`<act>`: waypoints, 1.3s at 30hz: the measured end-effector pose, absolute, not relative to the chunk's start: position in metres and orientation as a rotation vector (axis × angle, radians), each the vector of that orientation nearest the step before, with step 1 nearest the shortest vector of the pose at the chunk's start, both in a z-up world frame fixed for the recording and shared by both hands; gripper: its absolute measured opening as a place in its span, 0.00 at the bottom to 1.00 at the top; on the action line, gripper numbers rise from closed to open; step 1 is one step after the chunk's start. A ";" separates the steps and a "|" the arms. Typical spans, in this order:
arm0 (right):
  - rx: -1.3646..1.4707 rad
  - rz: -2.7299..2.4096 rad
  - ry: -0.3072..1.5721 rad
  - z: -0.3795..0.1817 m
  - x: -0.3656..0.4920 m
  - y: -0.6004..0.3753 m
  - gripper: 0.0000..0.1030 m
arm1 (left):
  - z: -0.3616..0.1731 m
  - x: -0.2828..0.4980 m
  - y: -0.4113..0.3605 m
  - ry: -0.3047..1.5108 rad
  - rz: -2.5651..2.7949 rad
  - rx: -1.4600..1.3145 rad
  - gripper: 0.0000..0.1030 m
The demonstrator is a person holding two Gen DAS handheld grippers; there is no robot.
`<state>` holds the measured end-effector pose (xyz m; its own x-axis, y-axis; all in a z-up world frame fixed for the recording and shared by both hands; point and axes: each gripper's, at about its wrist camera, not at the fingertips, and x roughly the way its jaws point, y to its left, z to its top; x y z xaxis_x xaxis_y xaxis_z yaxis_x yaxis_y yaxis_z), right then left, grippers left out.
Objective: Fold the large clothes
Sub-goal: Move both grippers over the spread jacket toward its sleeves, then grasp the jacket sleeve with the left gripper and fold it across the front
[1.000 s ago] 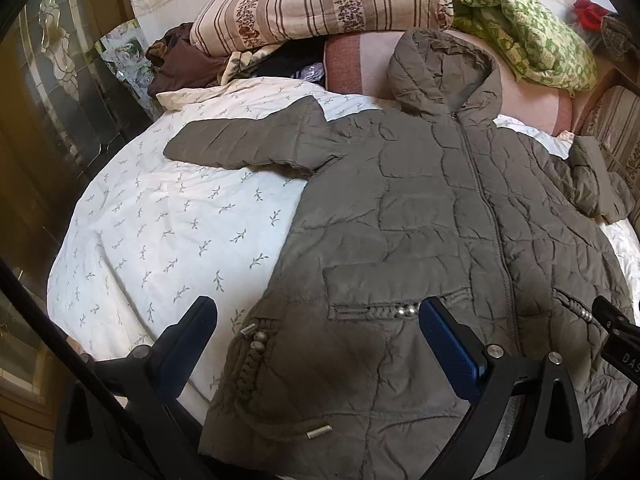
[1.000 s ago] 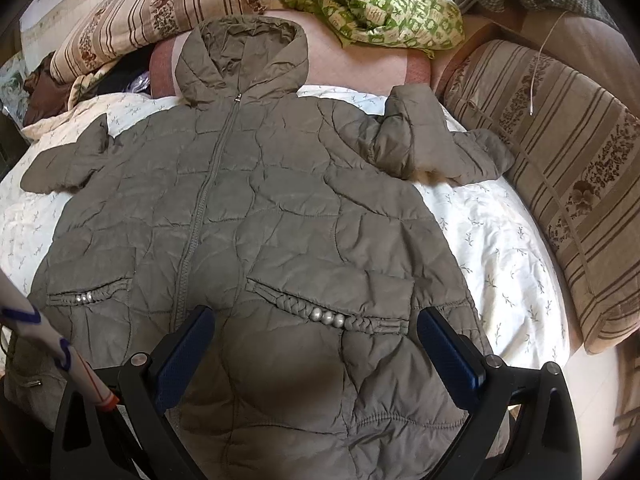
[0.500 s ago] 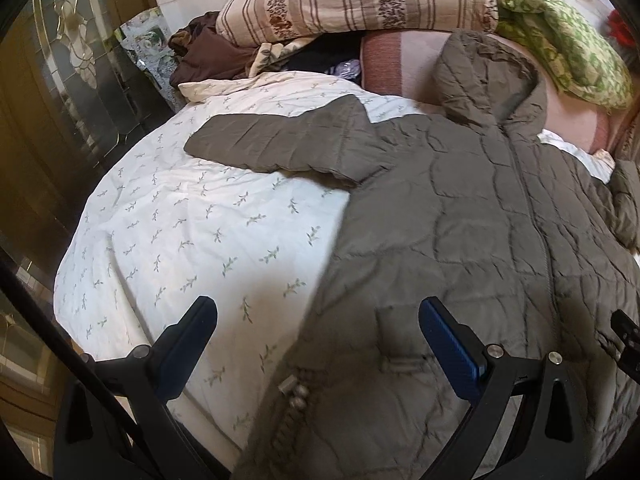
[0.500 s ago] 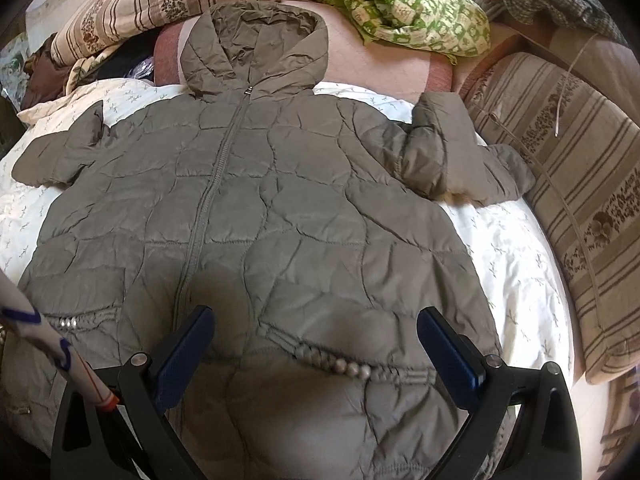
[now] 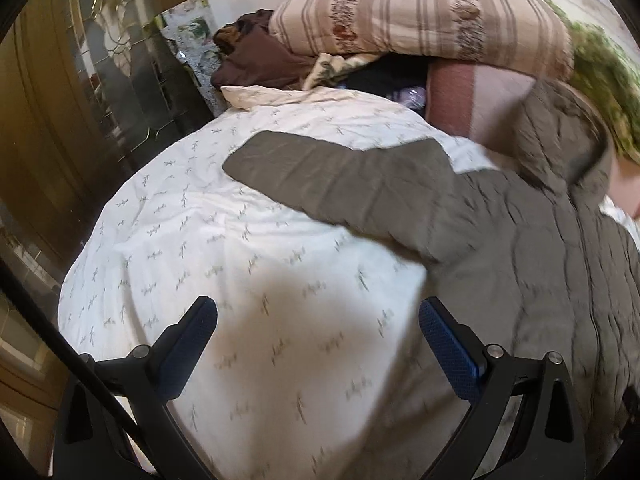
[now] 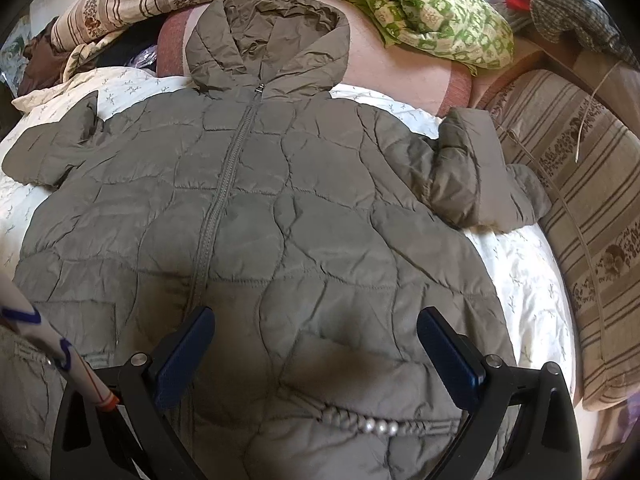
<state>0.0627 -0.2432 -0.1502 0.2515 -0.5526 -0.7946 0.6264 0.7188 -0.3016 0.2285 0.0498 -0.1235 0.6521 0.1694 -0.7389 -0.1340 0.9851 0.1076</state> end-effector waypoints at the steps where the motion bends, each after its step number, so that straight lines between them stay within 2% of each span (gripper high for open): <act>1: 0.080 -0.803 1.045 -0.151 0.065 -0.244 1.00 | -0.123 0.233 0.053 0.844 0.179 0.036 0.98; 9: 0.077 -0.800 1.037 -0.154 0.079 -0.249 1.00 | -0.132 0.294 0.104 0.866 0.220 -0.102 0.98; 24: 0.069 -0.805 1.028 -0.163 0.085 -0.251 1.00 | -0.191 0.413 0.212 0.963 0.254 -0.467 0.98; 31: 0.056 -0.823 1.046 -0.170 0.086 -0.253 1.00 | -0.220 0.456 0.217 0.995 0.178 -0.623 0.98; 39: 0.040 -0.870 1.046 -0.169 0.079 -0.262 1.00 | -0.224 0.488 0.201 0.970 0.259 -0.504 0.96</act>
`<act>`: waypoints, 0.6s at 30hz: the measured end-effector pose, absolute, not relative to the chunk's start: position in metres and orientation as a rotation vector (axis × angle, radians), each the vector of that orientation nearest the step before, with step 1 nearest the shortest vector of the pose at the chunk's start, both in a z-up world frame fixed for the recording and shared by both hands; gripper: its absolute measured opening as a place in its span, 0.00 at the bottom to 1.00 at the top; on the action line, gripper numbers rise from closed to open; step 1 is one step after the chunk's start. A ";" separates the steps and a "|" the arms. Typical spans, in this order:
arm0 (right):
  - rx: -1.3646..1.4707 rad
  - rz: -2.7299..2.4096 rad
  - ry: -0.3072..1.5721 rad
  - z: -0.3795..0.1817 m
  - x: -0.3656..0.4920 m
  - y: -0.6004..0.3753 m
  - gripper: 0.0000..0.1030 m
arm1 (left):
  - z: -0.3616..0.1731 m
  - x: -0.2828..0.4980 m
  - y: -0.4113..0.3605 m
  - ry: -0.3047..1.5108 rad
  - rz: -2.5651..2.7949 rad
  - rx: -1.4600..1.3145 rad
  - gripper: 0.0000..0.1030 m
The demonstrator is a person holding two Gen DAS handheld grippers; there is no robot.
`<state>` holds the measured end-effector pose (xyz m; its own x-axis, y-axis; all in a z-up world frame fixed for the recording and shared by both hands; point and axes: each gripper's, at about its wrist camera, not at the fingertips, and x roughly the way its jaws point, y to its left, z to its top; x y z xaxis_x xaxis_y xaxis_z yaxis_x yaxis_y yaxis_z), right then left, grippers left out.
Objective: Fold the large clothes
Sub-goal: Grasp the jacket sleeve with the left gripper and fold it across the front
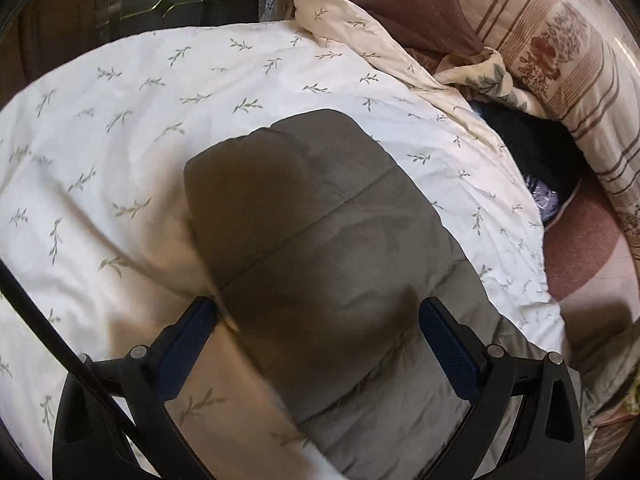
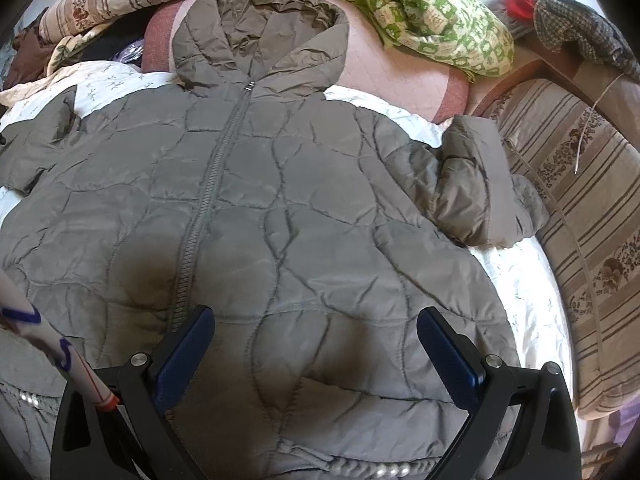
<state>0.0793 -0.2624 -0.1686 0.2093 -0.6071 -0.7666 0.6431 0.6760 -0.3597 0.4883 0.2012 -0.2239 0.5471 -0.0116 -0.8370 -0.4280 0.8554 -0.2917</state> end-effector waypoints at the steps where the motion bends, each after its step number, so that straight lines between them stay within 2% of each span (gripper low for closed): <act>1: 0.046 -0.873 1.048 -0.169 0.079 -0.264 1.00 | -0.223 0.490 0.201 0.973 0.271 -0.489 0.89; 2: 0.054 -0.878 1.050 -0.170 0.078 -0.265 1.00 | -0.222 0.491 0.199 0.982 0.304 -0.457 0.66; 3: 0.064 -0.884 1.055 -0.172 0.077 -0.267 1.00 | -0.220 0.491 0.198 0.991 0.350 -0.419 0.47; 4: 0.074 -0.887 1.061 -0.173 0.077 -0.269 1.00 | -0.217 0.491 0.197 0.999 0.348 -0.401 0.40; 5: 0.084 -0.888 1.066 -0.174 0.076 -0.270 1.00 | -0.213 0.491 0.196 1.005 0.339 -0.389 0.26; 6: 0.093 -0.888 1.066 -0.174 0.075 -0.271 1.00 | -0.205 0.491 0.195 1.014 0.319 -0.383 0.18; 8: 0.100 -0.886 1.058 -0.172 0.073 -0.270 1.00 | -0.190 0.485 0.194 1.008 0.284 -0.395 0.14; 12: 0.124 -0.886 1.022 -0.162 0.063 -0.268 1.00 | -0.138 0.459 0.168 0.947 0.160 -0.421 0.13; 18: 0.171 -0.892 0.974 -0.147 0.039 -0.267 1.00 | -0.074 0.403 0.074 0.894 -0.117 -0.374 0.13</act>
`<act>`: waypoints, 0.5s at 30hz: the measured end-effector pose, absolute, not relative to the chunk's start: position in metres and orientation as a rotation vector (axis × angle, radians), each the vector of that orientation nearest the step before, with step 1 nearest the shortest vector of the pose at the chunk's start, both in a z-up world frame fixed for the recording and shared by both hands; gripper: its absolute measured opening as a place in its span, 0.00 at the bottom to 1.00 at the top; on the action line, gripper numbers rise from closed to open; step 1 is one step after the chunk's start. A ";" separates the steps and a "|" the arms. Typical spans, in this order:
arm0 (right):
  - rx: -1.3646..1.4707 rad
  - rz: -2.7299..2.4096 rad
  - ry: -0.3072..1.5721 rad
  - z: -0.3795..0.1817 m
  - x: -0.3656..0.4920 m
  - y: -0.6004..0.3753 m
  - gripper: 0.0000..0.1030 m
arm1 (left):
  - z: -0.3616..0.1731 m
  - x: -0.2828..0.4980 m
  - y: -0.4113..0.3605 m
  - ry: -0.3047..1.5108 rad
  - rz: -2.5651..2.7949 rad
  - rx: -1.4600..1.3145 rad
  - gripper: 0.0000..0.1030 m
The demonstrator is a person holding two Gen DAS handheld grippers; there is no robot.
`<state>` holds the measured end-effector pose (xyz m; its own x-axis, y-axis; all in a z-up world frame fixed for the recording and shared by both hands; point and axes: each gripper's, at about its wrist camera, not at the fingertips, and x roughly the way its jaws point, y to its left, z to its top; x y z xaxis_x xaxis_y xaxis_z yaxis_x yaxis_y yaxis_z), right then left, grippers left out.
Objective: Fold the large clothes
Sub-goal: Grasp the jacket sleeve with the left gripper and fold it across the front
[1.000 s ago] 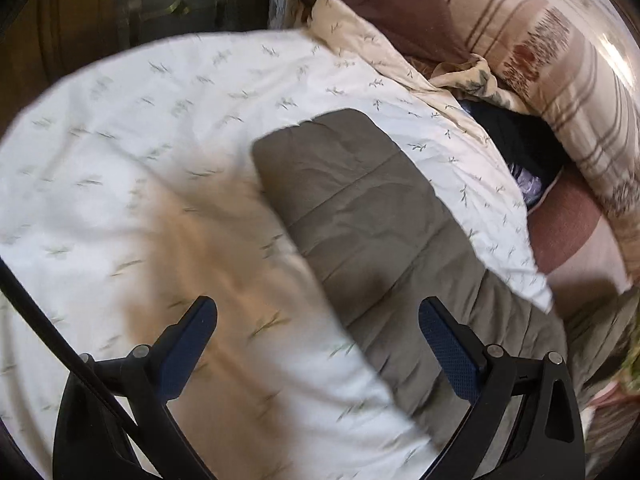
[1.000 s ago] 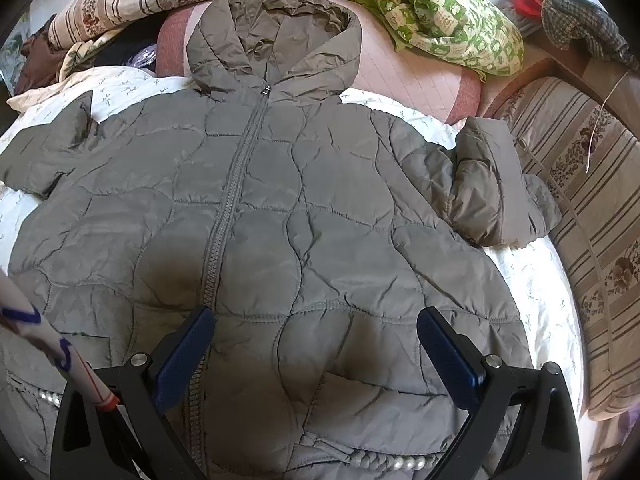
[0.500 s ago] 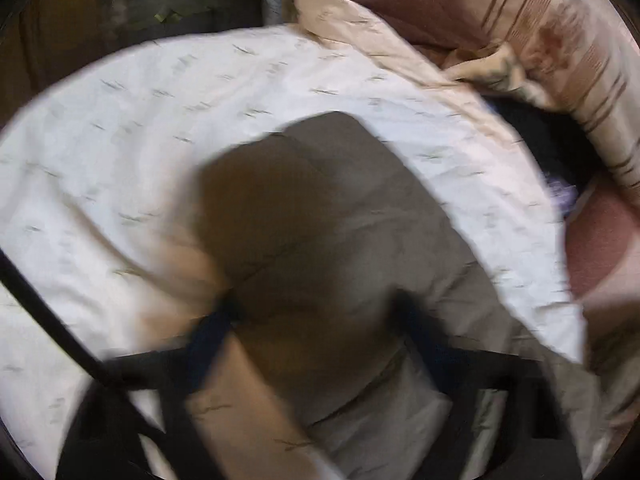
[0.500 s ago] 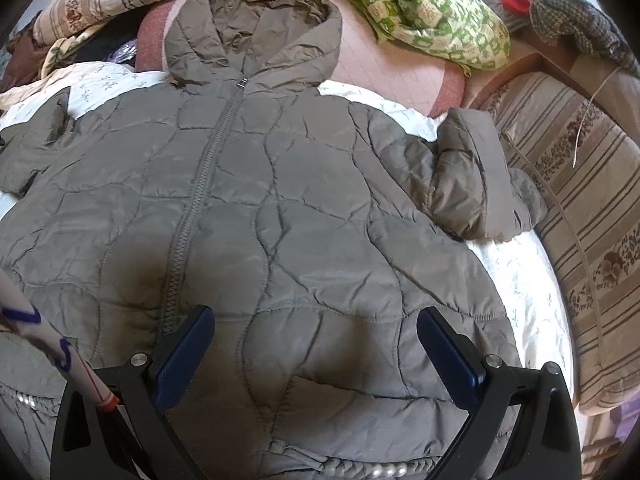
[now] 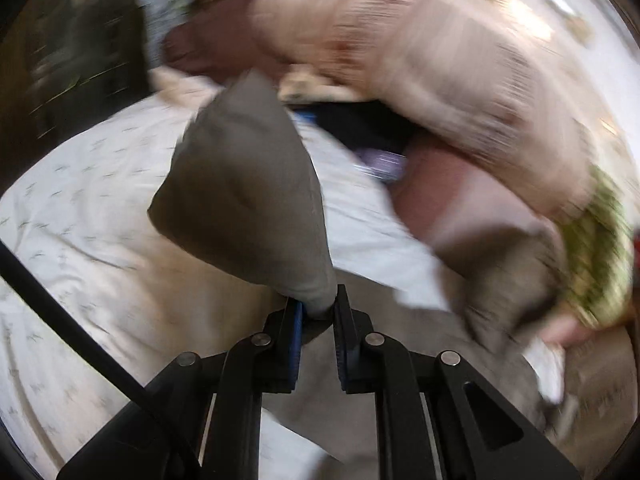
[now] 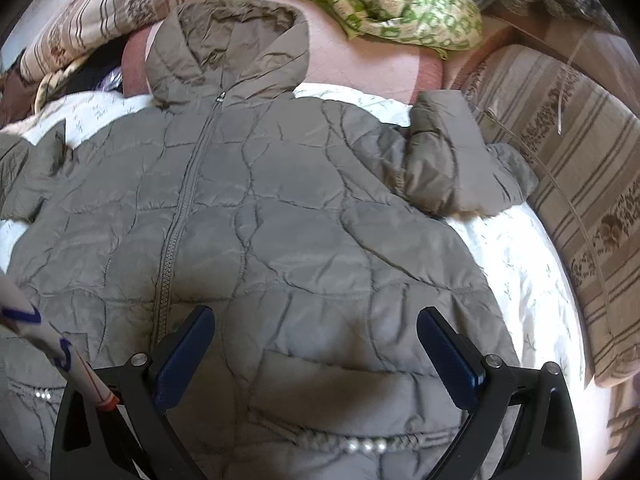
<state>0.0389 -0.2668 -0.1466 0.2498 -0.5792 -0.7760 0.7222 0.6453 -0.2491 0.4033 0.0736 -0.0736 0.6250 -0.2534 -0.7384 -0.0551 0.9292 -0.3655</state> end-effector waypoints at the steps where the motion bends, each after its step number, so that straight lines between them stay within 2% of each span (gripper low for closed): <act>1: 0.174 -0.893 0.966 -0.144 0.034 -0.266 1.00 | -0.068 0.390 0.053 0.892 -0.168 -0.362 0.13; 4: 0.179 -0.901 0.943 -0.136 0.018 -0.264 1.00 | -0.066 0.360 -0.003 0.909 -0.309 -0.339 0.13; 7: 0.194 -0.915 0.927 -0.129 0.003 -0.265 1.00 | -0.088 0.335 -0.057 0.961 -0.404 -0.309 0.13; 12: 0.220 -0.947 0.921 -0.124 -0.023 -0.272 1.00 | -0.155 0.307 -0.125 1.087 -0.414 -0.226 0.13; 15: 0.232 -0.962 0.920 -0.121 -0.033 -0.277 1.00 | -0.189 0.301 -0.144 1.162 -0.383 -0.136 0.17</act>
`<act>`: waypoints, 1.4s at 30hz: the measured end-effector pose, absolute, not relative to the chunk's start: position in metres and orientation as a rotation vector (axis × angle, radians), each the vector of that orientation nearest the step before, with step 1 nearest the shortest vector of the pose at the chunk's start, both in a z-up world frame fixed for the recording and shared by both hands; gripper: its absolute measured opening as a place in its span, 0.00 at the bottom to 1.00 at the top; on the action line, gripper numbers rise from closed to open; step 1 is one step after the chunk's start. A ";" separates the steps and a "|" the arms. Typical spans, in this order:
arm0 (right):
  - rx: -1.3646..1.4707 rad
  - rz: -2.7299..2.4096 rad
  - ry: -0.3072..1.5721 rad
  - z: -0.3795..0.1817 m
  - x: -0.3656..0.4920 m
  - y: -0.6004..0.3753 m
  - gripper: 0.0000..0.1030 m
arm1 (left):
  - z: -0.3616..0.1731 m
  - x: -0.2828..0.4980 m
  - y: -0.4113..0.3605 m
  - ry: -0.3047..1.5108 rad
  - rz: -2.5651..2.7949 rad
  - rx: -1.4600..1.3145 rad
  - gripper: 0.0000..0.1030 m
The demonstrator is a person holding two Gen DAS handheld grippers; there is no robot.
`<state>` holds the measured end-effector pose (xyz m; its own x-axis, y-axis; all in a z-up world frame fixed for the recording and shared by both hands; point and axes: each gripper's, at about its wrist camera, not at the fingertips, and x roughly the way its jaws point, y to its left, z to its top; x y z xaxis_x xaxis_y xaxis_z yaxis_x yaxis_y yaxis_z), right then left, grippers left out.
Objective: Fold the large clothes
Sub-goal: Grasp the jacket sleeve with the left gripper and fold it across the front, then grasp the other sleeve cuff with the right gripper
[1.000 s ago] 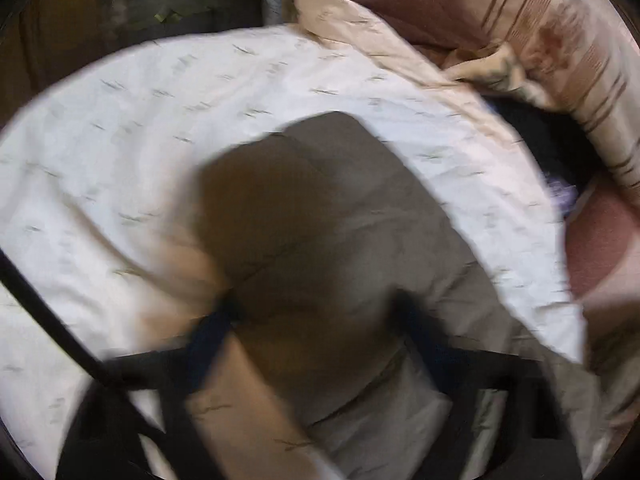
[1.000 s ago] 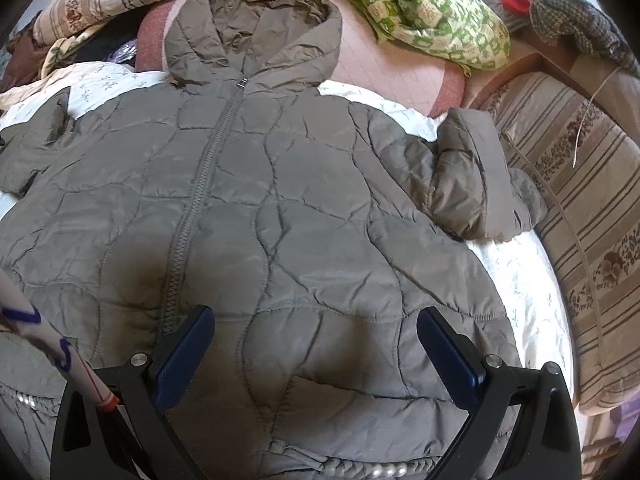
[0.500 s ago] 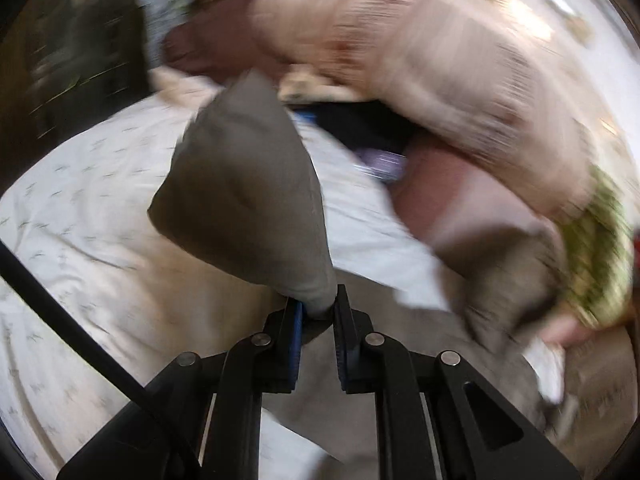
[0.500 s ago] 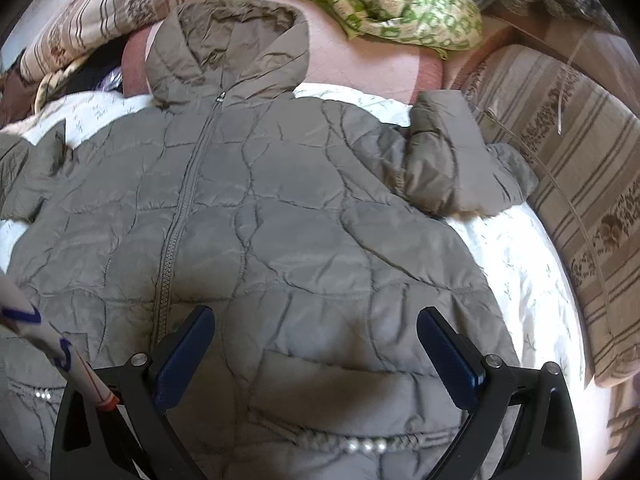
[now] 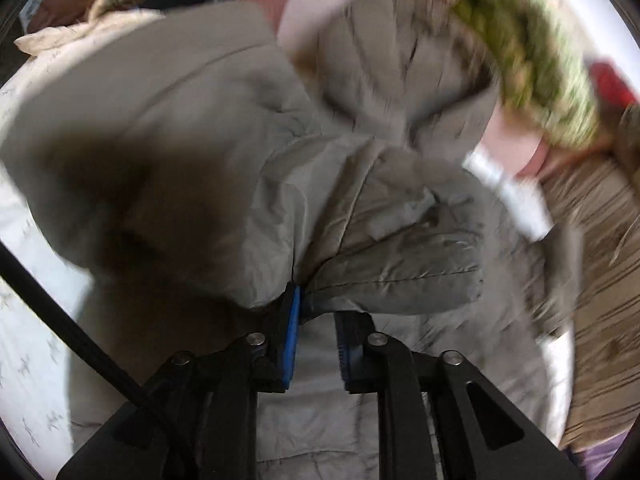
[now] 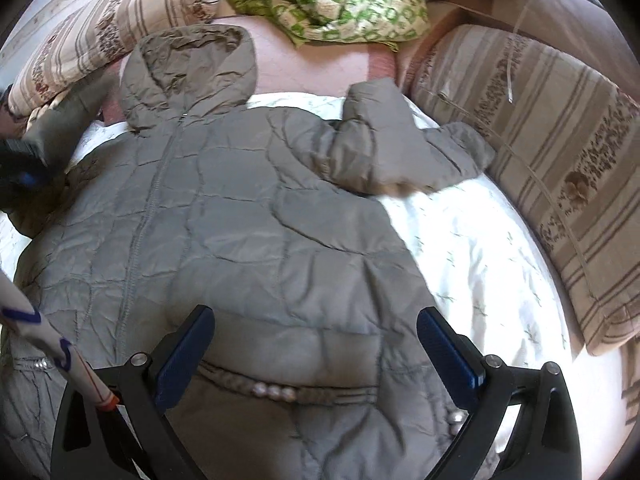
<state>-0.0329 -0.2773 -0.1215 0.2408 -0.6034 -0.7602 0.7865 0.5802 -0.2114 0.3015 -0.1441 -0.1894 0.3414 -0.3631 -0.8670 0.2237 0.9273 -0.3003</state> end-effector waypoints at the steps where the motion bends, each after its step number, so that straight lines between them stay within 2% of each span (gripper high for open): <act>1: 0.236 -0.964 0.920 -0.121 -0.035 -0.280 1.00 | -0.195 0.298 -0.147 1.172 -0.376 -0.115 0.17; 2: 0.242 -0.962 0.919 -0.119 -0.035 -0.282 1.00 | -0.196 0.293 -0.148 1.170 -0.380 -0.103 0.18; 4: 0.259 -0.945 0.912 -0.117 -0.033 -0.286 1.00 | -0.184 0.279 -0.145 1.159 -0.423 -0.082 0.26; 6: 0.287 -0.905 0.902 -0.116 -0.025 -0.290 1.00 | -0.166 0.259 -0.139 1.126 -0.452 -0.086 0.53; 8: 0.338 -0.833 0.891 -0.117 -0.011 -0.294 1.00 | -0.145 0.233 -0.124 1.042 -0.449 -0.078 0.66; 9: 0.374 -0.781 0.885 -0.120 0.001 -0.297 1.00 | -0.137 0.219 -0.118 1.004 -0.432 -0.057 0.68; 13: 0.441 -0.654 0.887 -0.143 0.048 -0.307 1.00 | -0.130 0.181 -0.094 0.916 -0.296 0.053 0.68; 21: 0.602 -0.570 0.918 -0.193 0.143 -0.352 1.00 | -0.144 0.152 -0.039 0.898 -0.124 0.096 0.68; 23: 0.637 -0.556 0.941 -0.198 0.158 -0.356 0.94 | -0.149 0.152 -0.034 0.902 -0.077 0.136 0.68; 24: 0.645 -0.544 0.954 -0.197 0.162 -0.356 0.80 | -0.151 0.151 -0.033 0.905 -0.070 0.138 0.68; 25: 0.646 -0.535 0.962 -0.194 0.165 -0.358 0.56 | -0.152 0.150 -0.031 0.909 -0.068 0.133 0.68; 27: 0.622 -0.521 0.973 -0.184 0.168 -0.361 0.30 | -0.155 0.152 -0.030 0.921 -0.065 0.121 0.68; 28: 0.596 -0.519 0.964 -0.176 0.167 -0.363 0.22 | -0.156 0.152 -0.030 0.923 -0.064 0.119 0.68; 34: 0.400 -0.715 0.954 -0.148 0.148 -0.388 0.18 | -0.165 0.152 -0.037 0.934 -0.067 0.149 0.68; 42: 0.437 -0.833 0.999 -0.182 0.130 -0.442 0.19 | -0.171 0.152 -0.045 0.957 -0.076 0.157 0.68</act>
